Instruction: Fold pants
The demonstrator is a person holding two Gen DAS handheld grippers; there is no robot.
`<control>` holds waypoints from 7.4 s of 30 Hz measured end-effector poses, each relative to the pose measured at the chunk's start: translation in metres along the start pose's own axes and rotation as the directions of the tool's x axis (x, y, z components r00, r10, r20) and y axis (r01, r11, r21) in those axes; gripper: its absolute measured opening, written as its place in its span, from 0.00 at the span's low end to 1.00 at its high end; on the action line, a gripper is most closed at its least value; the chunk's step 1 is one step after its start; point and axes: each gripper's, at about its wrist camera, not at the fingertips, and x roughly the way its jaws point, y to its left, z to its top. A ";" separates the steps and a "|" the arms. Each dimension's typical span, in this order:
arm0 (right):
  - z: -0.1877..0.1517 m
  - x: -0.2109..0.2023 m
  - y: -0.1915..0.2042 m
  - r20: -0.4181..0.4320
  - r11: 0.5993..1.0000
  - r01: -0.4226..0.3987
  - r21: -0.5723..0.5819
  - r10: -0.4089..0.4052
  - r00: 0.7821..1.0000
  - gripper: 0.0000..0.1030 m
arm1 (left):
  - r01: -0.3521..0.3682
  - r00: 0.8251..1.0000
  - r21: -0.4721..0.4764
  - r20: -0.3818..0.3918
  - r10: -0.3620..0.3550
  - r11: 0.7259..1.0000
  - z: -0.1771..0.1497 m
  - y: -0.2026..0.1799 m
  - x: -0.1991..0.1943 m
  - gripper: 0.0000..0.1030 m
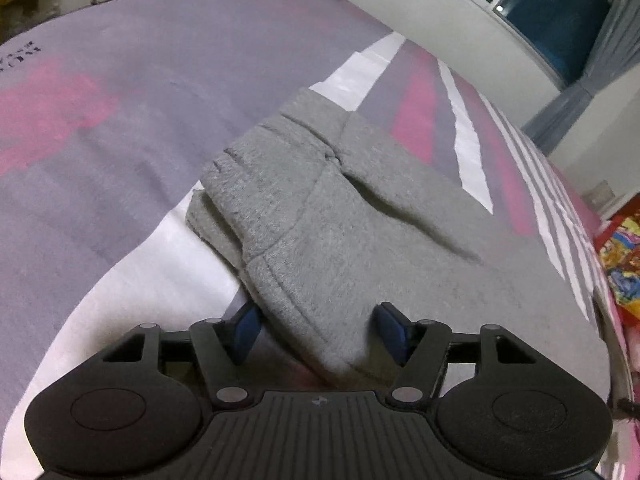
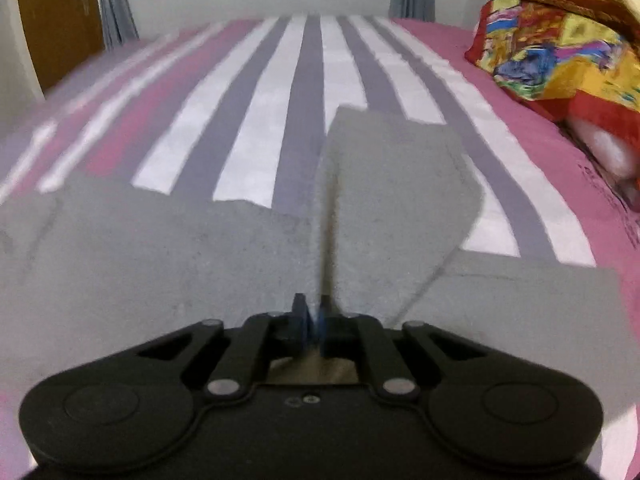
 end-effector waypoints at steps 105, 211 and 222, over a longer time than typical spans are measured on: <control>-0.092 -0.049 -0.257 0.194 0.729 -0.135 0.670 0.004 0.981 0.04 | 0.151 0.988 -0.060 0.048 -0.148 0.987 0.050 0.022 0.004 0.13; -0.089 -0.092 -0.292 0.413 0.731 -0.294 0.616 0.018 0.911 0.16 | -0.116 0.992 0.372 0.082 0.092 0.921 -0.039 -0.099 -0.003 1.00; -0.112 -0.089 -0.273 0.249 0.806 0.012 0.591 -0.197 0.948 0.28 | -0.131 0.986 0.377 0.145 0.081 0.917 -0.035 -0.118 -0.021 0.99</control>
